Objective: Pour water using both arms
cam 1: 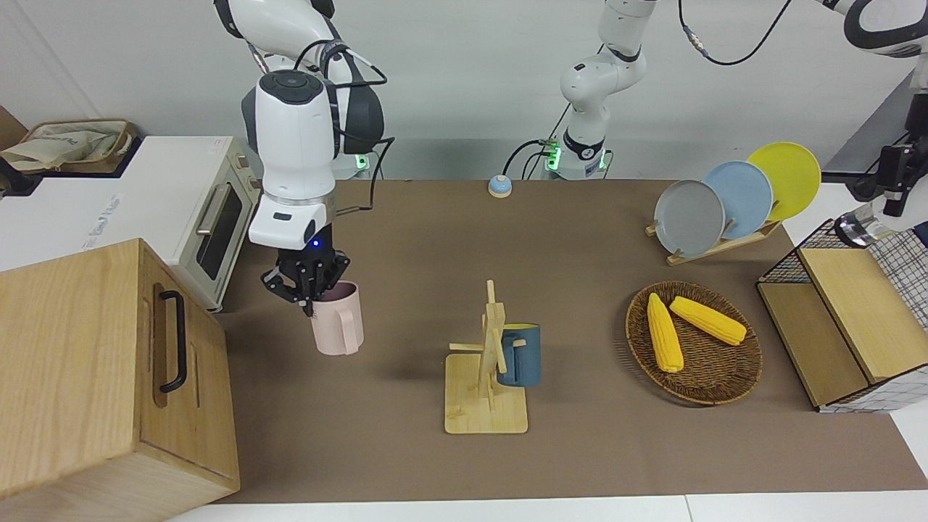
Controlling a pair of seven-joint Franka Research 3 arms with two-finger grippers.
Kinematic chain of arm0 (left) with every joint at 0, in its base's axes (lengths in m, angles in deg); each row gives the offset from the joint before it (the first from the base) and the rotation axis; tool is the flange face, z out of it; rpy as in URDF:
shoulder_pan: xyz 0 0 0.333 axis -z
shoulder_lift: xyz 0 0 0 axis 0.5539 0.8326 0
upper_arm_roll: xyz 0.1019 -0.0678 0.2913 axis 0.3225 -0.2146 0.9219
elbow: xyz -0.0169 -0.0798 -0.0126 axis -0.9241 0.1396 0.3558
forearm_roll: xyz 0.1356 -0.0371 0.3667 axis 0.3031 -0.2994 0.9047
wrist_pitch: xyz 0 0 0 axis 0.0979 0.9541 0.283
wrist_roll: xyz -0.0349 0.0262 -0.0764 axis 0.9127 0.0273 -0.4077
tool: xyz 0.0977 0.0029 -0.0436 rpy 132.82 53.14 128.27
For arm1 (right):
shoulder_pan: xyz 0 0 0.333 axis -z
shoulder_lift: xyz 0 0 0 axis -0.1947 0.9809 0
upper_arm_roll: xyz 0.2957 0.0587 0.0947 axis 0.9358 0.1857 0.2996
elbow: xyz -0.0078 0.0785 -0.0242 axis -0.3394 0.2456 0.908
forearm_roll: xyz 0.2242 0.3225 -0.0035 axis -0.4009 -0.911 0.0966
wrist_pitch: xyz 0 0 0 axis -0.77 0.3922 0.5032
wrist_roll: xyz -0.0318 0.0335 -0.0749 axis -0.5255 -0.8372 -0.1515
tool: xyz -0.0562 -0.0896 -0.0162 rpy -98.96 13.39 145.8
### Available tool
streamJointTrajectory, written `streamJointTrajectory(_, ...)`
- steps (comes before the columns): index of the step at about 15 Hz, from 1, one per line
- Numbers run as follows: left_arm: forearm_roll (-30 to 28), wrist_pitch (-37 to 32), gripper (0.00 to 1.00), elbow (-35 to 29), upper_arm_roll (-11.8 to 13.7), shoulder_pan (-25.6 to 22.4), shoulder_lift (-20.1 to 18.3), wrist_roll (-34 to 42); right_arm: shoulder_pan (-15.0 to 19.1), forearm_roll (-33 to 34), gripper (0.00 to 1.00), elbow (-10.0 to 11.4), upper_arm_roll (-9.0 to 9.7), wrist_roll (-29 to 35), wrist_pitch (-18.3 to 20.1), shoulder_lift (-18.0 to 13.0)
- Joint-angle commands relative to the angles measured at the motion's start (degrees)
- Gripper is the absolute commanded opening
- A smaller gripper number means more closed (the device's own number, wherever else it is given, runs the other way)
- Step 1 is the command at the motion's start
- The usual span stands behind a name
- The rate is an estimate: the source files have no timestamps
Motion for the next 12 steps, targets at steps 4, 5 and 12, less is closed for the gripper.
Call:
streamJointTrajectory(4, 4.7, 1.0, 0.00, -9.3, 0.3, 4.2, -8.3, -7.6, 0.0, -8.0, 0.000, 1.7, -0.38, 9.9, 12.7, -5.8)
streamJointTrajectory(5, 5.0, 1.0, 0.00, -10.2, 0.0, 4.6, -9.0, -8.5, 0.0, -9.4, 0.000, 1.7, -0.38, 11.2, 14.2, -6.2)
streamJointTrajectory(12, 9.4, 2.0, 0.00, -16.9, -5.5, 4.9, -13.9, -17.5, -1.2, -16.7, 0.000, 2.2, 0.32, 22.0, 26.8, -8.5)
